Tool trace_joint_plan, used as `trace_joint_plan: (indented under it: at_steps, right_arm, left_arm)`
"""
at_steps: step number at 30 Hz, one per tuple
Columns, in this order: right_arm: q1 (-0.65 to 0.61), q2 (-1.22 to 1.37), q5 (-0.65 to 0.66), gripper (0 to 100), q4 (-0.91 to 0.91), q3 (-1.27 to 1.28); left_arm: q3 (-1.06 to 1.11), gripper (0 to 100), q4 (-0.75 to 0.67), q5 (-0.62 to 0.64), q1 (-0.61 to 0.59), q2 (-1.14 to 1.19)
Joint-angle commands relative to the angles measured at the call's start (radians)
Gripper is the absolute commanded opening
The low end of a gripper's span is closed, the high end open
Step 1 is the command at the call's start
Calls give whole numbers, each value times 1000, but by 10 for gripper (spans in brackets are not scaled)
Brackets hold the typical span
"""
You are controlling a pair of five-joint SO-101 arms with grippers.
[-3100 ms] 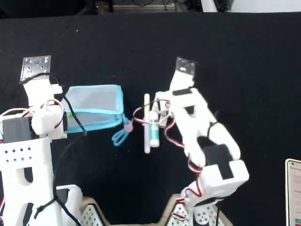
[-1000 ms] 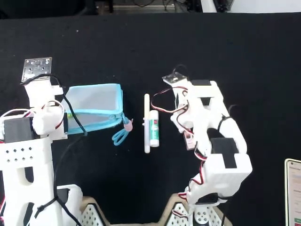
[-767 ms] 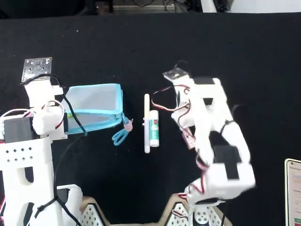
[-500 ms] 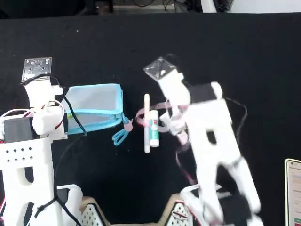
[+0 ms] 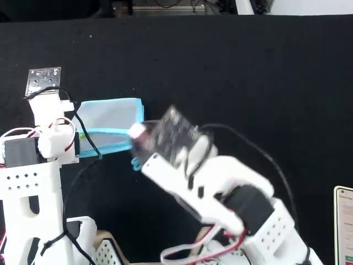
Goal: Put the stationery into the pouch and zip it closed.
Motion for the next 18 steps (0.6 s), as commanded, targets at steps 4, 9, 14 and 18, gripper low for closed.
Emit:
trace_joint_plan:
  at_steps: [4, 9, 14, 18]
  right_arm:
    - [-138, -148, -8, 11, -540, 305]
    - [-140, -188, -8, 11, -827, 519]
    - [-135, -185, -6, 11, -1071, 680]
    - [-133, -185, -6, 11, -1180, 773]
  left_arm:
    - [13, 32, -2, 14, -4, 3]
    - [8, 32, -2, 14, -1, 3]
    - [4, 34, -2, 14, 5, 3]
    - [-15, 34, 6, 14, 5, 3]
